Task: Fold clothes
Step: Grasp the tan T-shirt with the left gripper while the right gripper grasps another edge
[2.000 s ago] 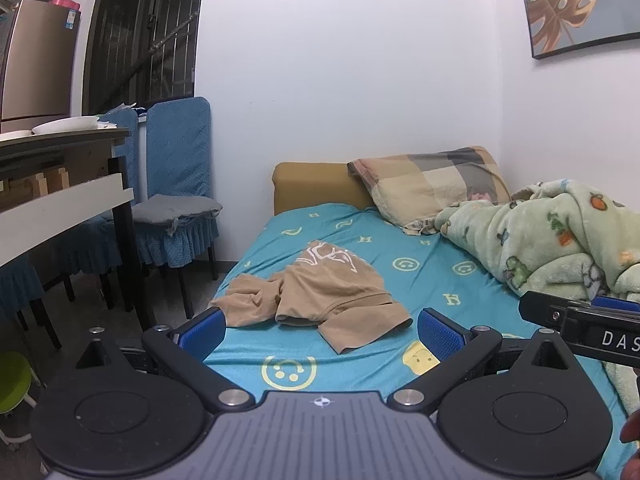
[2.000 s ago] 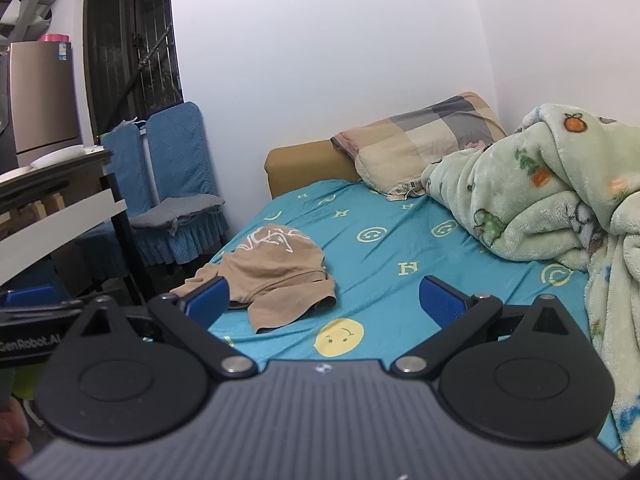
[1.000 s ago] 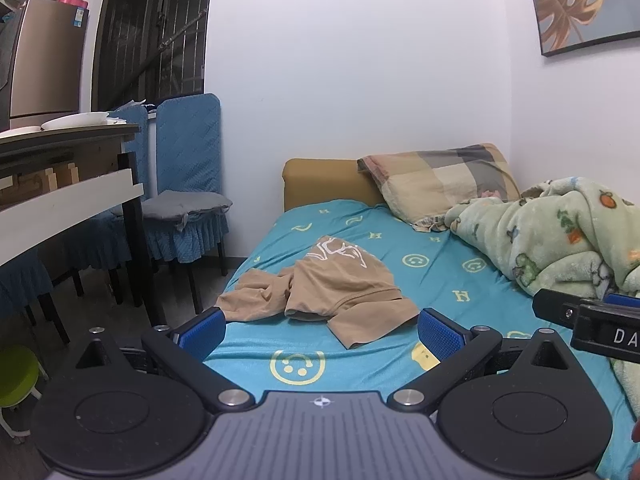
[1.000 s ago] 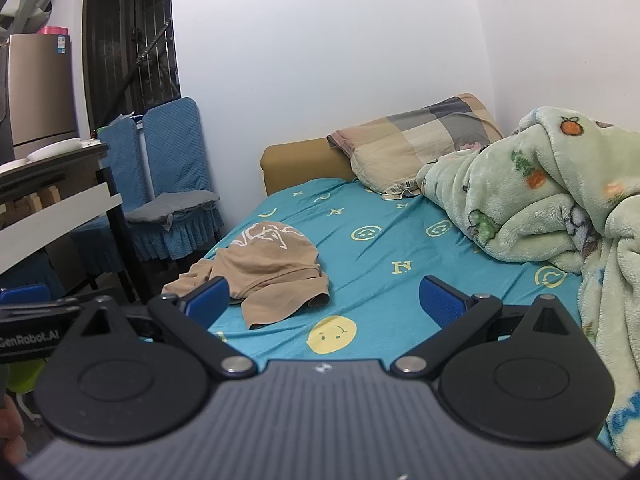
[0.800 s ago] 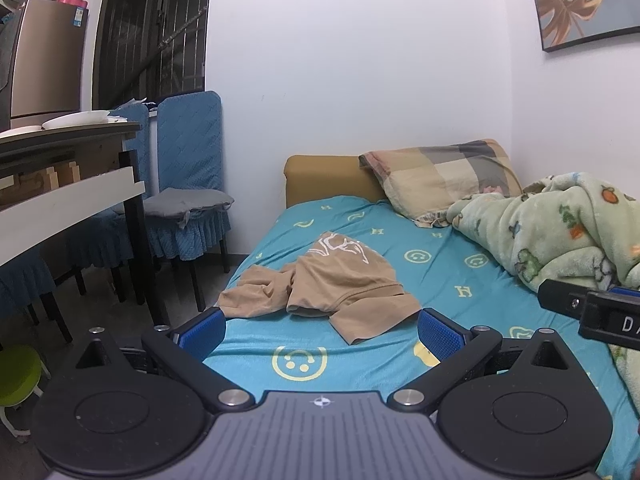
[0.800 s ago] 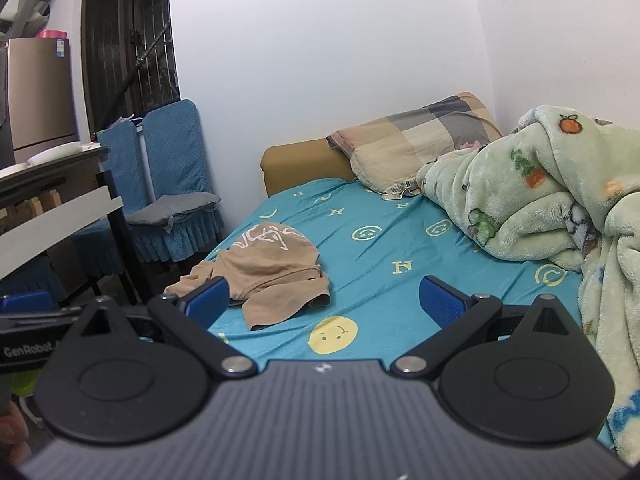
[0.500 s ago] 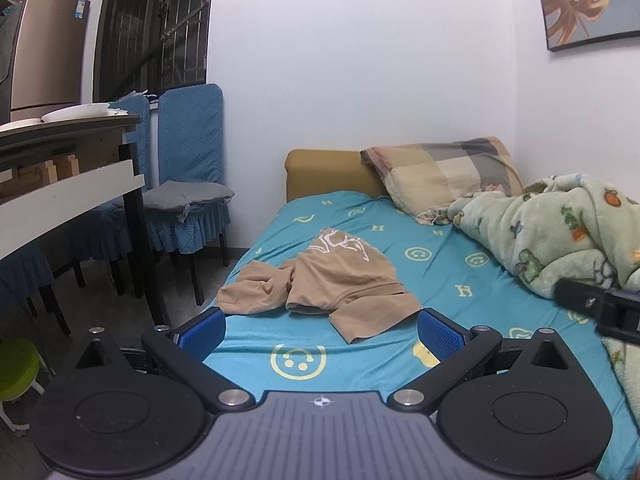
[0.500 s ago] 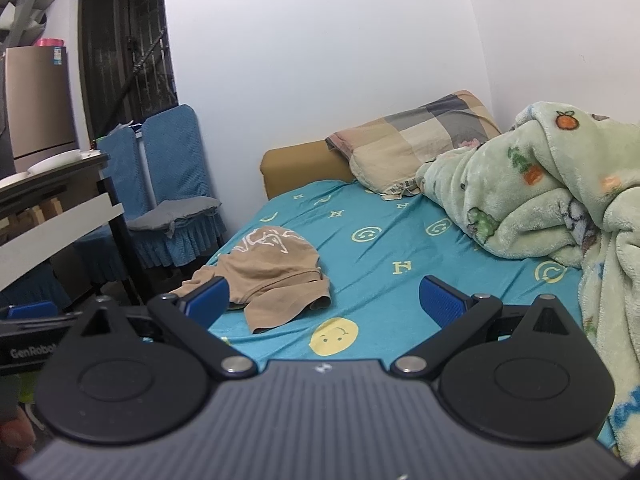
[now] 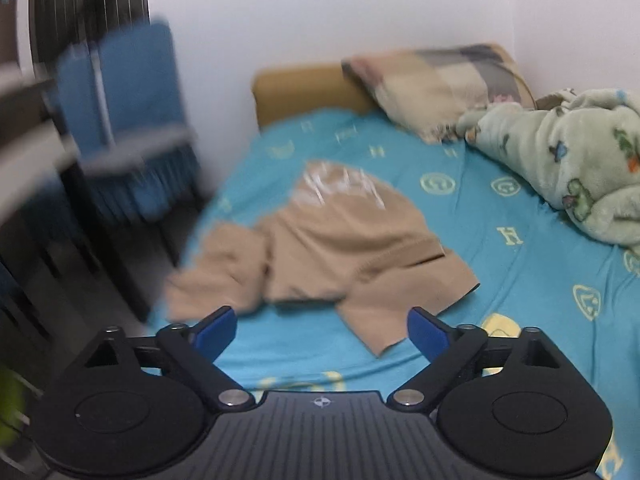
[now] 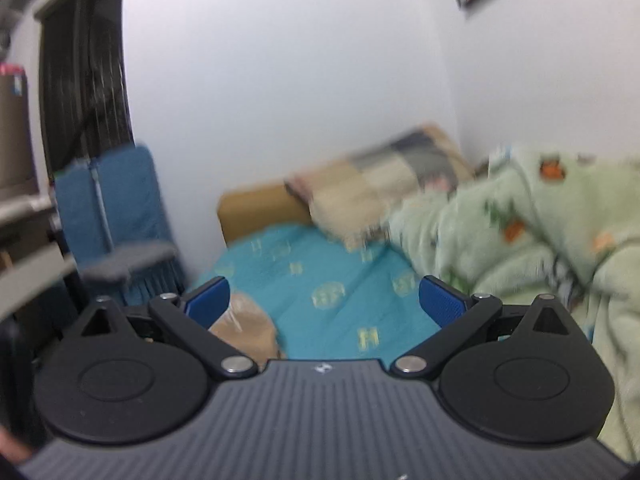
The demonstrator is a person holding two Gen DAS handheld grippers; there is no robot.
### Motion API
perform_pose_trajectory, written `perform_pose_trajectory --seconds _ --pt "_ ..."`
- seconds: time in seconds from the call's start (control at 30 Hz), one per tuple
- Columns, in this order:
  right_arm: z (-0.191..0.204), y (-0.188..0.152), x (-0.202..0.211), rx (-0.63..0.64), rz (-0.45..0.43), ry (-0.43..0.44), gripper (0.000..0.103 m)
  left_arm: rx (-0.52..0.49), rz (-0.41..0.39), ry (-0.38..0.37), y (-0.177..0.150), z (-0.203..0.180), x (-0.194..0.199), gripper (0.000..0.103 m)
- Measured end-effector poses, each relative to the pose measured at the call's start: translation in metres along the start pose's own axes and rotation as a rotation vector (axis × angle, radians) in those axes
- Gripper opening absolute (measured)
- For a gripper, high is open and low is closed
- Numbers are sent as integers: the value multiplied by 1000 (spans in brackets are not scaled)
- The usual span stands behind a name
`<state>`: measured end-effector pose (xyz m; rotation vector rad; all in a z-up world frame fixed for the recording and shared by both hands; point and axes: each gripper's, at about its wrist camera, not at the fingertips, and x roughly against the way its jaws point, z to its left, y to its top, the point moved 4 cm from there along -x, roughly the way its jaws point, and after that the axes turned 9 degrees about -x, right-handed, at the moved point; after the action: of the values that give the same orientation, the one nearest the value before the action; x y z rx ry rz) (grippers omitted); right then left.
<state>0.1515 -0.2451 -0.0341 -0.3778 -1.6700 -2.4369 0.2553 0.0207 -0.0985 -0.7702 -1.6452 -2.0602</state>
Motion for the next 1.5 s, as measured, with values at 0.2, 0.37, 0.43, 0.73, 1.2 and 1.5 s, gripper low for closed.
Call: perform_pose_trajectory --seconds 0.2,0.37,0.43,0.73,1.2,1.5 --pt "-23 -55 -66 -67 204 -24 103 428 51 -206 -3 29 -96 84" --pt "-23 -84 -108 -110 268 -4 103 594 47 -244 -6 56 -141 30" --pt "-20 -95 -118 -116 291 27 103 578 -10 -252 1 61 -135 18" --pt "-1 -93 -106 -85 184 163 103 526 -288 -366 35 53 -17 12" --pt "26 -93 -44 11 183 262 103 539 -342 -489 -34 10 152 12" --pt "33 -106 -31 -86 256 277 103 570 -353 -479 -62 17 186 12"
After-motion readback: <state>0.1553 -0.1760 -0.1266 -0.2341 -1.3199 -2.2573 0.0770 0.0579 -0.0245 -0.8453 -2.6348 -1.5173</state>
